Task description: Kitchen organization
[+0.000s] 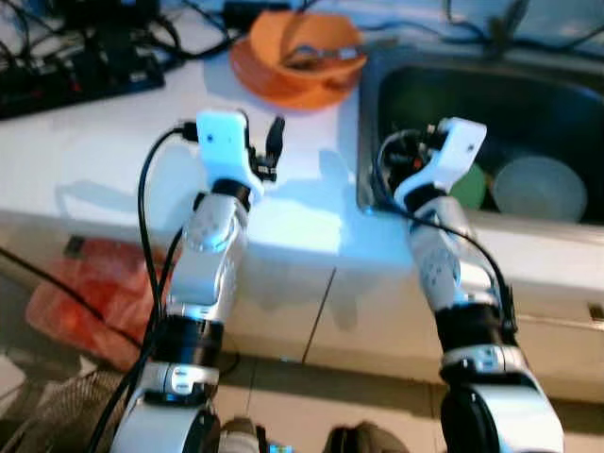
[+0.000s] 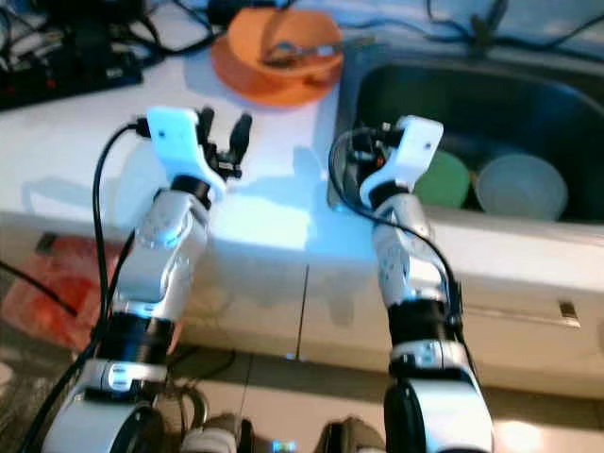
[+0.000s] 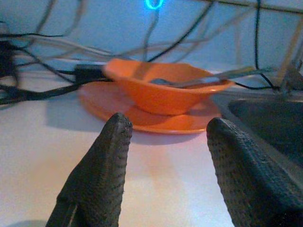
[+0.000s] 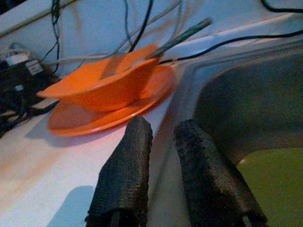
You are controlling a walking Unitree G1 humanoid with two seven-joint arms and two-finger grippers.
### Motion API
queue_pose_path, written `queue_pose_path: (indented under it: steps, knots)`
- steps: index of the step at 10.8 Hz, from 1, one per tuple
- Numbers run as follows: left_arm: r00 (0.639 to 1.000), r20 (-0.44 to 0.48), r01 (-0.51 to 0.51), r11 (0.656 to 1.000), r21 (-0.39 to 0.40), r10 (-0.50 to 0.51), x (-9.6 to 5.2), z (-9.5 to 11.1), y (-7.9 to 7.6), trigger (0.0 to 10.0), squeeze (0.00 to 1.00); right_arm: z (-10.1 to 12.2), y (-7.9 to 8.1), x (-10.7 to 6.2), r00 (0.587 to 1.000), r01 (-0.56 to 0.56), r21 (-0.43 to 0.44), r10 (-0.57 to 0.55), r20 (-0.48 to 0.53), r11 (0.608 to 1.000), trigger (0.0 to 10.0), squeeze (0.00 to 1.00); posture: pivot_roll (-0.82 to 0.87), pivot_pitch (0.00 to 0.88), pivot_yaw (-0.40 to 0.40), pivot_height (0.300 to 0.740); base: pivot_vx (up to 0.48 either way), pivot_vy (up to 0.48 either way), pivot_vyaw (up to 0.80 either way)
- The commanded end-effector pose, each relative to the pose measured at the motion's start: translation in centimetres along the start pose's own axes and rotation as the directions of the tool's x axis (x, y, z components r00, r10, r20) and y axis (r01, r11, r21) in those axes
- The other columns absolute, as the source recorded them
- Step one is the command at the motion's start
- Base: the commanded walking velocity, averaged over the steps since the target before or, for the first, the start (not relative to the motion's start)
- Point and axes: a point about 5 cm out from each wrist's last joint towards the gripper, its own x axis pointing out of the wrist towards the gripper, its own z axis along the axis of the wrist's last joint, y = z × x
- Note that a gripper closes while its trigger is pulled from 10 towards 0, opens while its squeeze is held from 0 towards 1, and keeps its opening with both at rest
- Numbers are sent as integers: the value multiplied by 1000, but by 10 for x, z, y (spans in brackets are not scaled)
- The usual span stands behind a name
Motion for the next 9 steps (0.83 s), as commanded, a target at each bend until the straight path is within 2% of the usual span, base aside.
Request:
queue_pose_path:
  steps: [1,2,4,6,9]
  knots:
    - [999,0,50,999,-6,-50,1,0,-15,10000,0,2,-15,-4,999,43,-3,-43,6,999,10000,0,43,165,-32,740,281,0,0]
    - [999,0,54,999,-6,-54,1,0,-15,10000,0,1,-15,-4,999,44,3,-44,2,999,10000,0,43,164,-33,740,285,0,0]
    - [998,1,58,998,-6,-58,1,1,-16,10000,0,1,-14,-4,999,37,7,-37,1,999,10000,0,45,167,-33,740,281,0,-800]
    - [998,5,67,998,-2,-67,1,2,-17,10000,0,1,-14,-4,999,41,1,-41,3,999,10000,0,46,173,-34,740,279,0,0]
    - [997,7,77,997,0,-77,1,3,-19,10000,0,2,-14,-3,999,42,3,-42,7,999,10000,0,45,174,-34,740,0,0,0]
